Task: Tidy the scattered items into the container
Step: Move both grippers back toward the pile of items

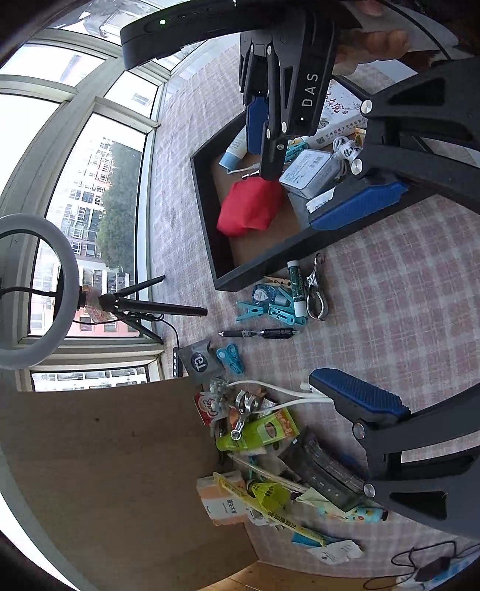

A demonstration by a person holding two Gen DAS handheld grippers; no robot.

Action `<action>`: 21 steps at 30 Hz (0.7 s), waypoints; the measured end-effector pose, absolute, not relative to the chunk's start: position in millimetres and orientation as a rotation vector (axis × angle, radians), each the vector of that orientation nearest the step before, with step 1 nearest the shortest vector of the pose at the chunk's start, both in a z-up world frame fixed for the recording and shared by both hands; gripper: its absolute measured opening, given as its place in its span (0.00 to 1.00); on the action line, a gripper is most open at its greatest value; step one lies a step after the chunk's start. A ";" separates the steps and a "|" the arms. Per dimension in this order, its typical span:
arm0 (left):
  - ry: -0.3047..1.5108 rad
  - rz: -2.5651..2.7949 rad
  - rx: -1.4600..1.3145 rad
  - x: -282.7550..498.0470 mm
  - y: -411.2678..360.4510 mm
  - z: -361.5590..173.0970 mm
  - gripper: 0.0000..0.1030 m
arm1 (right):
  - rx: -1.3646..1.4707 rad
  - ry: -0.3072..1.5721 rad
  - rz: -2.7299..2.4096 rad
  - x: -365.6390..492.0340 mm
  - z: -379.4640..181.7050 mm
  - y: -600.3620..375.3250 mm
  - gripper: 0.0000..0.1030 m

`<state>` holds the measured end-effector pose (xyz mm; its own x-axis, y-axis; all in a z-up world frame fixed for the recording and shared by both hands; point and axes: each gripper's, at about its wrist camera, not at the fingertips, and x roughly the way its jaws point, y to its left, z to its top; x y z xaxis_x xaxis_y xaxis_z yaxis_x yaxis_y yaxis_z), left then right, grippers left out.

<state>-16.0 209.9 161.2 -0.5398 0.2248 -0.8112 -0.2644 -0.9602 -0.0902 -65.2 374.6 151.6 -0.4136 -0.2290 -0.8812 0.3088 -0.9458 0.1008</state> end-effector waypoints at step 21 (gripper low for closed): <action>-0.253 2.858 -1.632 40.3 2.5 118.3 0.74 | 1.489 0.215 -2.109 -61.6 122.7 269.3 0.39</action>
